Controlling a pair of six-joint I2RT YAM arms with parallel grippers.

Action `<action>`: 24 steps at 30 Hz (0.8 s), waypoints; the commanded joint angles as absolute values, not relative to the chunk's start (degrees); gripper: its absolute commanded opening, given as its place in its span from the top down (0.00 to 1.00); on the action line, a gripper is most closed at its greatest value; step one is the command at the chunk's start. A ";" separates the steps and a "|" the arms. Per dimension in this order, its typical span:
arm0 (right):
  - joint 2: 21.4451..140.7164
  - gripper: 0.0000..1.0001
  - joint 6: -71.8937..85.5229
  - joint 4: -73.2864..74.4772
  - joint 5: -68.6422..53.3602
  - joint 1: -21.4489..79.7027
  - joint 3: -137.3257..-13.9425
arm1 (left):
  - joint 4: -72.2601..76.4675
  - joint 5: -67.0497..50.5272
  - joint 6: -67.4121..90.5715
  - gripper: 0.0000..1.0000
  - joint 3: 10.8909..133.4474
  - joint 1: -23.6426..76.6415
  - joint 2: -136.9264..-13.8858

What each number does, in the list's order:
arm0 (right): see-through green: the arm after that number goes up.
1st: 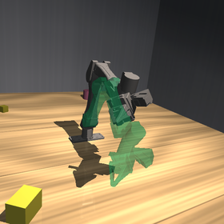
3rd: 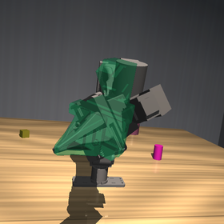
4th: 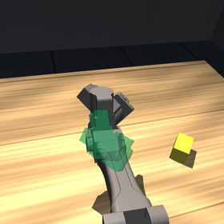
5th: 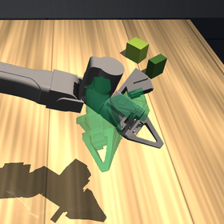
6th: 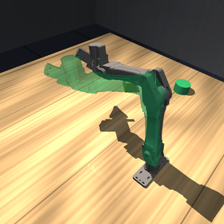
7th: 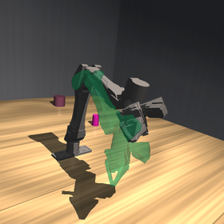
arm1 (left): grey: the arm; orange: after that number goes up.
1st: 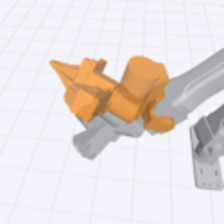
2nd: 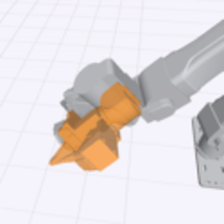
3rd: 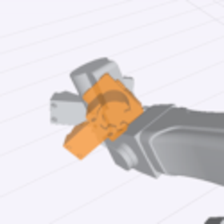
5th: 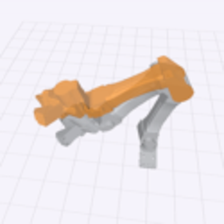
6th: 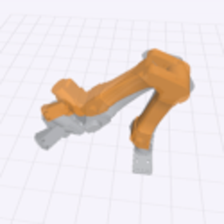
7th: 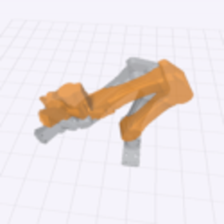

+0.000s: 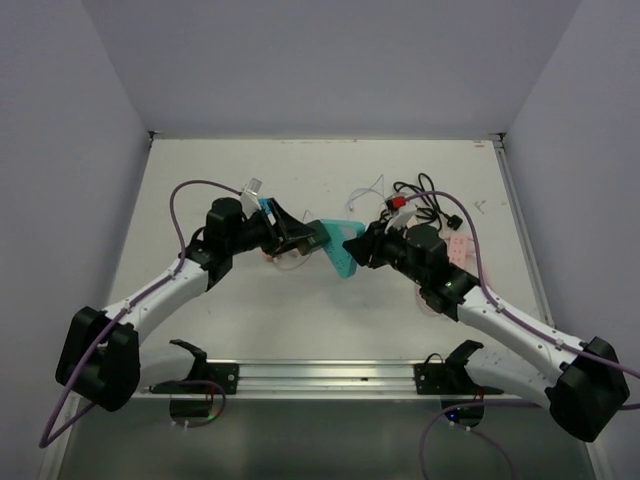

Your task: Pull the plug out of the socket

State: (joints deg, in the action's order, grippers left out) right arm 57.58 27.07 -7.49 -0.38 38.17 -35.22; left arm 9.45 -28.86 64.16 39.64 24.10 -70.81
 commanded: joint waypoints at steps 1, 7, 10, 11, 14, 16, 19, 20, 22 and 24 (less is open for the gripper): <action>58.61 1.00 25.66 -0.18 20.04 31.55 -34.80 | 3.79 -27.43 58.72 1.00 41.13 18.90 -65.92; 65.11 1.00 27.16 -4.22 15.91 35.14 -40.16 | 3.16 -24.97 58.45 1.00 42.10 19.60 -65.92; 67.84 1.00 28.12 -5.35 15.38 38.92 -43.76 | 2.99 -20.67 58.10 1.00 43.94 22.66 -66.79; 69.50 1.00 28.47 -5.80 15.38 39.72 -44.99 | 2.90 -19.96 58.01 1.00 45.42 23.72 -68.01; 72.32 1.00 28.74 -6.50 16.26 42.01 -46.75 | 3.69 -18.55 58.53 1.00 47.80 27.41 -70.56; 73.03 1.00 28.48 -6.59 17.39 42.28 -46.85 | 4.48 -18.54 59.06 1.00 48.42 28.73 -71.36; 72.34 1.00 26.73 -6.76 20.38 41.58 -44.74 | 3.70 -19.77 58.63 1.00 50.09 28.31 -71.63; 71.99 1.00 26.02 -6.77 20.56 40.79 -43.34 | 2.82 -20.30 58.54 1.00 50.53 27.69 -71.54; 70.84 1.00 24.97 -6.59 19.43 36.86 -41.76 | 2.11 -22.93 58.53 1.00 50.36 24.46 -70.84; 69.79 1.00 24.96 -6.68 16.53 33.15 -38.86 | 1.59 -25.47 57.92 1.00 50.01 21.55 -69.79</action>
